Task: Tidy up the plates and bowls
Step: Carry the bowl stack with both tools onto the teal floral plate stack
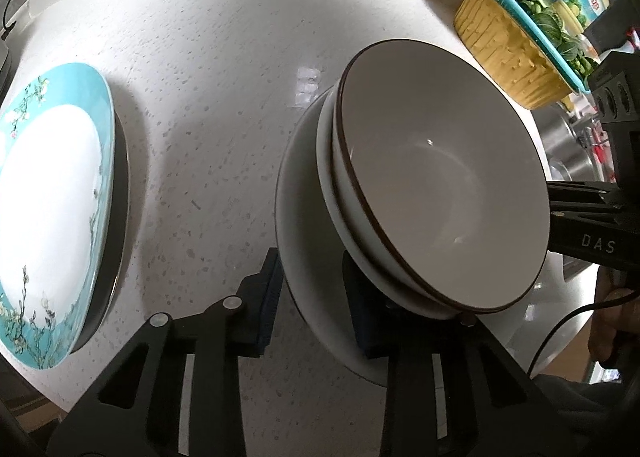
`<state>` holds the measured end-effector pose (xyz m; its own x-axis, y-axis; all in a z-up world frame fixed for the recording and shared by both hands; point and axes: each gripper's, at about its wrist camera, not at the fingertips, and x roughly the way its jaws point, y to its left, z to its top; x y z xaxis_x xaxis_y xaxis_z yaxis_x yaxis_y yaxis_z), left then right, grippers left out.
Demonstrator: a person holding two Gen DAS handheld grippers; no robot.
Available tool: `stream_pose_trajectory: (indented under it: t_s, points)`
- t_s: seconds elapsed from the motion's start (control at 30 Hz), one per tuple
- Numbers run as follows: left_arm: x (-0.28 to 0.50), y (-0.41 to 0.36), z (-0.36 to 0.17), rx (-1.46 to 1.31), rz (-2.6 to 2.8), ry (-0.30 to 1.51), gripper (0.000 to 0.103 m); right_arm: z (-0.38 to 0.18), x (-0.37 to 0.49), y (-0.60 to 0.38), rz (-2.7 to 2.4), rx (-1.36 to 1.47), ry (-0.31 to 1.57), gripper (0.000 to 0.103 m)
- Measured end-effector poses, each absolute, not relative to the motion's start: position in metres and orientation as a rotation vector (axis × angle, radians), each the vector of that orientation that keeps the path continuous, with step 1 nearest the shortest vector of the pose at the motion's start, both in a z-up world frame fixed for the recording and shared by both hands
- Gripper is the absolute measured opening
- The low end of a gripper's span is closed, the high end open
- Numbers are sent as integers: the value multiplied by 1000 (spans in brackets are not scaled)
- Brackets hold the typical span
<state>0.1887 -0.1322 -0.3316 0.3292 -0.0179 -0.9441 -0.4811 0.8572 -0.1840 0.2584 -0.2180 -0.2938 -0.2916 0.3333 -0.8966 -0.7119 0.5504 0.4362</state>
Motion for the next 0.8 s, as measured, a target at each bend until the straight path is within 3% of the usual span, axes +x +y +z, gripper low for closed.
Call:
stream_pose_trajectory:
  t_s: [0.13,0.8]
  points:
    - [191,-134,-329,-443,304,1196,17,-293,259,-218,1051,-333,1549,13]
    - [195,-133,-320,-410,300,1182,13,-285,251,-219,1000,-407,1497,13]
